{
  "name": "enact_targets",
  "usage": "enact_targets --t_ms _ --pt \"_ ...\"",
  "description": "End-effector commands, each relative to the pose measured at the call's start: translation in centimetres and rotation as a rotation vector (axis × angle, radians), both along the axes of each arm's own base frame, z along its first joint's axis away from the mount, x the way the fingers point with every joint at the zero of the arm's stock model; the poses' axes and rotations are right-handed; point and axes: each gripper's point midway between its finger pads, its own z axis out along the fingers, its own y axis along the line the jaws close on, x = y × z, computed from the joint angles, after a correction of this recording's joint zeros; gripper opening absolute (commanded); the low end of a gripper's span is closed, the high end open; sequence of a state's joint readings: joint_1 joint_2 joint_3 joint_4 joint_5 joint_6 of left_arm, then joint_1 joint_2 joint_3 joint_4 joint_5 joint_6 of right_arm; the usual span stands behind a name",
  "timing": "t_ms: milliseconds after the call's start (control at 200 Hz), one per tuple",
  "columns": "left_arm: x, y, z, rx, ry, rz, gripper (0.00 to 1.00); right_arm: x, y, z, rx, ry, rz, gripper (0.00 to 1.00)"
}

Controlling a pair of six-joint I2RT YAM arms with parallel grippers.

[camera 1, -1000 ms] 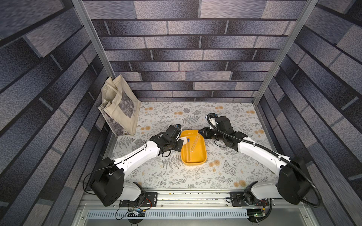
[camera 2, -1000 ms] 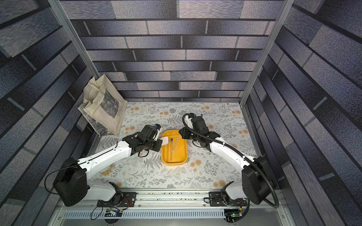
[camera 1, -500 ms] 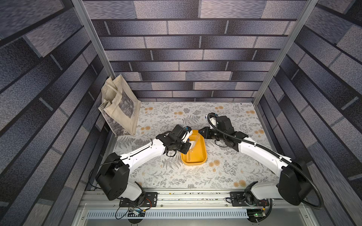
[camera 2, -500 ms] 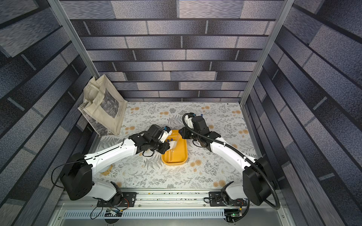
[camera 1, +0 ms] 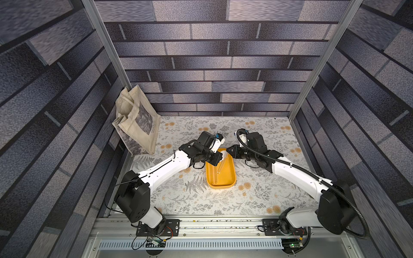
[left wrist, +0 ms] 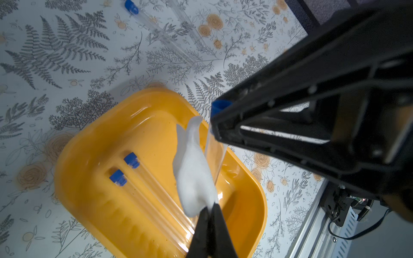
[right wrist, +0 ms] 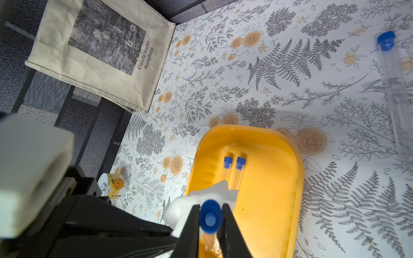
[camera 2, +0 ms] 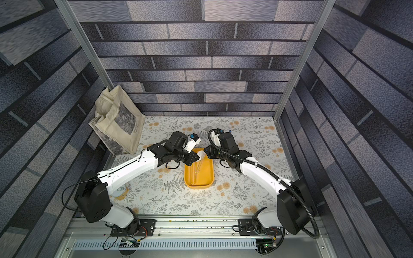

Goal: Wipe the exteriors of test tubes
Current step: Wipe the dirt from the test tube.

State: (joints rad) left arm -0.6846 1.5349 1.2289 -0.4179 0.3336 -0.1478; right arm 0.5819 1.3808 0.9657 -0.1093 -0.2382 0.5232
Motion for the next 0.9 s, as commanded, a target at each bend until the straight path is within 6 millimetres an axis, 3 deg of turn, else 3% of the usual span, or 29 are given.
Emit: enact_targets --t_ms 0,215,406,681,746,776,892 --pt "0.6 -0.5 1.3 -0.013 -0.03 -0.03 0.01 0.0 0.0 0.9 0.011 -0.005 0.01 0.18" --pt "0.6 -1.2 1.6 -0.017 -0.023 -0.052 0.01 0.1 0.0 0.9 0.013 -0.006 0.006 0.18" --pt "-1.1 -0.8 0.1 0.011 0.023 -0.049 0.01 0.4 -0.2 1.1 0.005 -0.017 -0.004 0.18" --pt "-6.0 1.3 -4.9 0.051 0.169 -0.024 0.0 1.3 0.4 1.4 -0.002 -0.012 0.015 0.18" --pt "-7.4 1.8 -5.3 0.052 0.188 -0.022 0.0 1.3 0.5 0.6 -0.018 0.006 0.022 0.18" --pt "-7.9 2.2 -5.5 0.056 0.203 -0.019 0.01 1.9 0.9 1.9 -0.006 -0.016 0.026 0.18" --pt "-9.8 3.9 -5.4 0.089 0.231 -0.003 0.0 2.3 1.3 1.0 -0.037 0.017 0.049 0.18"
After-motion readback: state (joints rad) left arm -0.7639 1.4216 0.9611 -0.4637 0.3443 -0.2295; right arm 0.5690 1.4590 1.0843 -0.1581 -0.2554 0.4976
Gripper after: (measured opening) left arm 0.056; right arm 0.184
